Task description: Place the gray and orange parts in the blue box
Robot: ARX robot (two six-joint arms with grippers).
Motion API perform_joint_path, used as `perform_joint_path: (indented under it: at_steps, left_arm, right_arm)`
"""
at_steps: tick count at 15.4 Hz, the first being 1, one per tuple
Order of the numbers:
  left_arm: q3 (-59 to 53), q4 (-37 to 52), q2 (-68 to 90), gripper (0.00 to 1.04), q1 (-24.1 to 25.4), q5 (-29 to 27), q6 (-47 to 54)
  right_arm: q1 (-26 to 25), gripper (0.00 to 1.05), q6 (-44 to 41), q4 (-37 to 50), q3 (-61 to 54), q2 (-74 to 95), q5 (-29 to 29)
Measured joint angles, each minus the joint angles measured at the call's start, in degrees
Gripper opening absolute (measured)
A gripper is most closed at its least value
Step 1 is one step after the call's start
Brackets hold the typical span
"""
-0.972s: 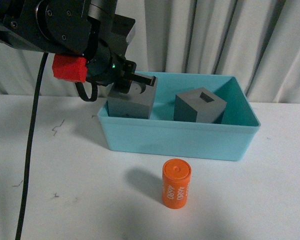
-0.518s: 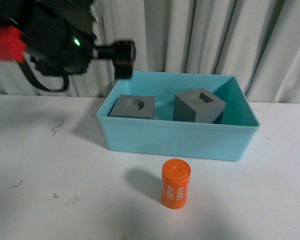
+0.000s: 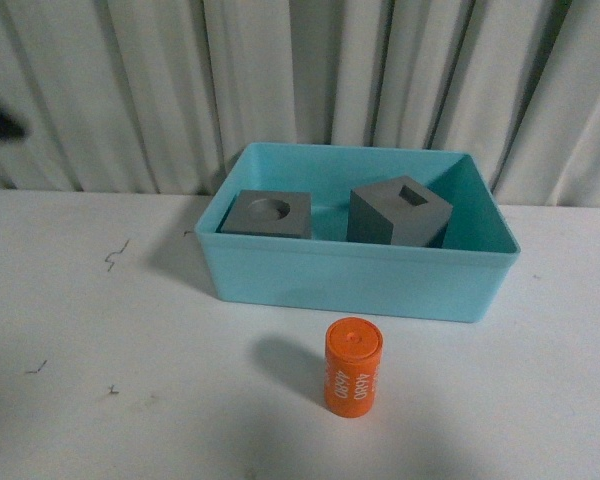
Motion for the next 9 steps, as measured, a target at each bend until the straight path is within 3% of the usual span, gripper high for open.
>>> perform_joint_path:
  at_steps: [1,2,3,4,6,9]
  left_arm:
    - [-6.4,-4.4,-6.5,0.98,5.8,3.5,1.8]
    - [-11.7,-1.4,-11.7,0.96,10.9,4.9,3.9]
    - [-18.3,17.0,-14.8,0.85,11.5,0.7,6.6]
    - [-24.3,31.2,-17.6,0.73,9.5,-1.1,9.1]
    - [-29.6,42.1,-20.8,0.49,6.9,-3.3,10.8]
    - [-32.6,39.5,-27.2,0.13,4.2,-6.3,11.0]
  right_arm:
    - [0.0,0.98,0.0,0.0,0.0,0.0,0.0]
    - [0.0,0.98,0.0,0.0,0.0,0.0,0.0]
    - [0.0,0.98,0.0,0.0,0.0,0.0,0.0]
    - [0.0,0.98,0.0,-0.1,0.0,0.0,0.0]
    - [0.0,0.98,0.0,0.0,0.0,0.0,0.0]
    - [0.0,0.98,0.0,0.0,0.0,0.0,0.0]
